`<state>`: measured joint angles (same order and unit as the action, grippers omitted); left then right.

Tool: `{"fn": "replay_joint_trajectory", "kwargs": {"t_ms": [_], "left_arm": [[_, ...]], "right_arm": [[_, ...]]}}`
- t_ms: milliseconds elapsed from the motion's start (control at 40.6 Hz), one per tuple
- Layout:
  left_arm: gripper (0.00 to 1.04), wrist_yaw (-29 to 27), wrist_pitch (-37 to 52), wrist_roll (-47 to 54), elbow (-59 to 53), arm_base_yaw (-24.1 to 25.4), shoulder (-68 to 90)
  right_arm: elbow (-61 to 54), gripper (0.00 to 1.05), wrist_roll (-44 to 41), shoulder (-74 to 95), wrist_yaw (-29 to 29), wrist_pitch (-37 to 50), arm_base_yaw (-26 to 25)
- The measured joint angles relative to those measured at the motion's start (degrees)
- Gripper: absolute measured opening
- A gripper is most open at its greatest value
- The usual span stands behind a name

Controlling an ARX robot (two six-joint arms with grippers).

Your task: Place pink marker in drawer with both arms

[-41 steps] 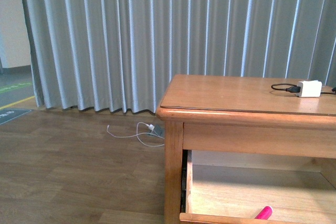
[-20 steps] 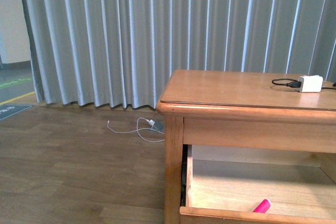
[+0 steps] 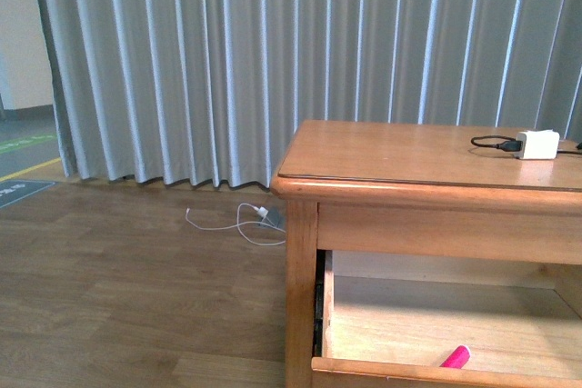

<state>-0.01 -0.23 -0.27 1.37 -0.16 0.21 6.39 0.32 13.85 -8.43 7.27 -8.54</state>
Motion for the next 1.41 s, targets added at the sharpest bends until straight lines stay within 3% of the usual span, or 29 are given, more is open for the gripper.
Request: {"fn": "replay_joint_trajectory", "kwargs": {"t_ms": [99, 173, 271, 345, 468, 641, 1085, 1405], "left_arm": [[0.04, 0.0, 0.0, 0.0, 0.0, 0.0, 0.0], [0.13, 0.0, 0.0, 0.0, 0.0, 0.0, 0.0], [0.34, 0.0, 0.0, 0.0, 0.0, 0.0, 0.0], [0.50, 0.0, 0.0, 0.0, 0.0, 0.0, 0.0], [0.73, 0.0, 0.0, 0.0, 0.0, 0.0, 0.0], [0.98, 0.0, 0.0, 0.0, 0.0, 0.0, 0.0], [0.99, 0.0, 0.0, 0.0, 0.0, 0.0, 0.0], [0.99, 0.0, 0.0, 0.0, 0.0, 0.0, 0.0]], "right_arm": [[0.0, 0.96, 0.0, 0.0, 0.0, 0.0, 0.0], [0.0, 0.96, 0.0, 0.0, 0.0, 0.0, 0.0], [0.2, 0.96, 0.0, 0.1, 1.2, -1.1, 0.4], [1.8, 0.96, -0.3, 1.4, 4.1, -9.0, 2.0], [3.5, 0.96, 0.5, 8.2, 1.4, -16.9, 1.8], [6.8, 0.96, 1.4, 20.0, -2.0, -16.5, 0.5], [24.3, 0.96, 3.1, 63.1, 2.6, -10.0, 7.4], [31.7, 0.96, 3.6, 76.0, 8.0, -7.0, 8.8]]}}
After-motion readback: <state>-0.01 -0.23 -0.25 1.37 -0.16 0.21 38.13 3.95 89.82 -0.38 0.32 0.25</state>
